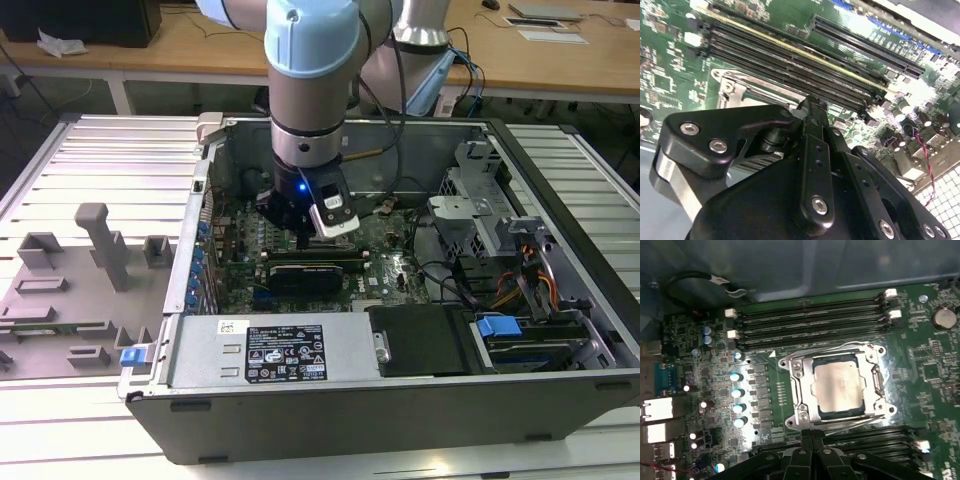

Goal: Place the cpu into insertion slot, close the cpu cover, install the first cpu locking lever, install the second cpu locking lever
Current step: 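Install the second cpu locking lever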

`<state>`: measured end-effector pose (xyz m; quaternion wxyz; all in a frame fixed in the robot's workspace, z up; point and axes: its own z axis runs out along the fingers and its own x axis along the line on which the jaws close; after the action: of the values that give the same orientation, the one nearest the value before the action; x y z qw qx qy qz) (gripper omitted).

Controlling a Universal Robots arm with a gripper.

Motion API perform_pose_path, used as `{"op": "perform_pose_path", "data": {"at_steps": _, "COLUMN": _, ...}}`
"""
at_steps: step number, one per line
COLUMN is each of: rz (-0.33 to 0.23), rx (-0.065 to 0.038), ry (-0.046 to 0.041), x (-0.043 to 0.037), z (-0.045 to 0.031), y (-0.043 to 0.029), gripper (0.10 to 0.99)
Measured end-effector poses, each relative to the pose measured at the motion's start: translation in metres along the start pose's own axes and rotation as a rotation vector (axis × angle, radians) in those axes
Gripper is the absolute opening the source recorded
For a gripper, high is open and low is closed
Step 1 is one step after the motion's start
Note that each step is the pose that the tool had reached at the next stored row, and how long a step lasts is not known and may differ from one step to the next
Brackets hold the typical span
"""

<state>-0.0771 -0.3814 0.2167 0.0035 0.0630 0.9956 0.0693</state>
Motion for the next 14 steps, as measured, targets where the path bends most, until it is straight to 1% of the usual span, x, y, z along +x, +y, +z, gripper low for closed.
{"op": "perform_pose_path", "data": {"at_steps": 1, "rz": -0.003, "rx": -0.005, "ry": 0.0011, "x": 0.0026, "z": 0.0013, "y": -0.0008, "gripper": 0.106}}
{"op": "perform_pose_path", "data": {"at_steps": 4, "rz": -0.01, "rx": -0.014, "ry": 0.0031, "x": 0.0057, "z": 0.0053, "y": -0.0024, "gripper": 0.106}}
{"op": "perform_pose_path", "data": {"at_steps": 8, "rz": -0.017, "rx": -0.018, "ry": 0.0049, "x": 0.0122, "z": 0.0106, "y": -0.004, "gripper": 0.106}}
{"op": "perform_pose_path", "data": {"at_steps": 14, "rz": -0.022, "rx": -0.022, "ry": 0.0061, "x": 0.0134, "z": 0.013, "y": -0.0042, "gripper": 0.106}}
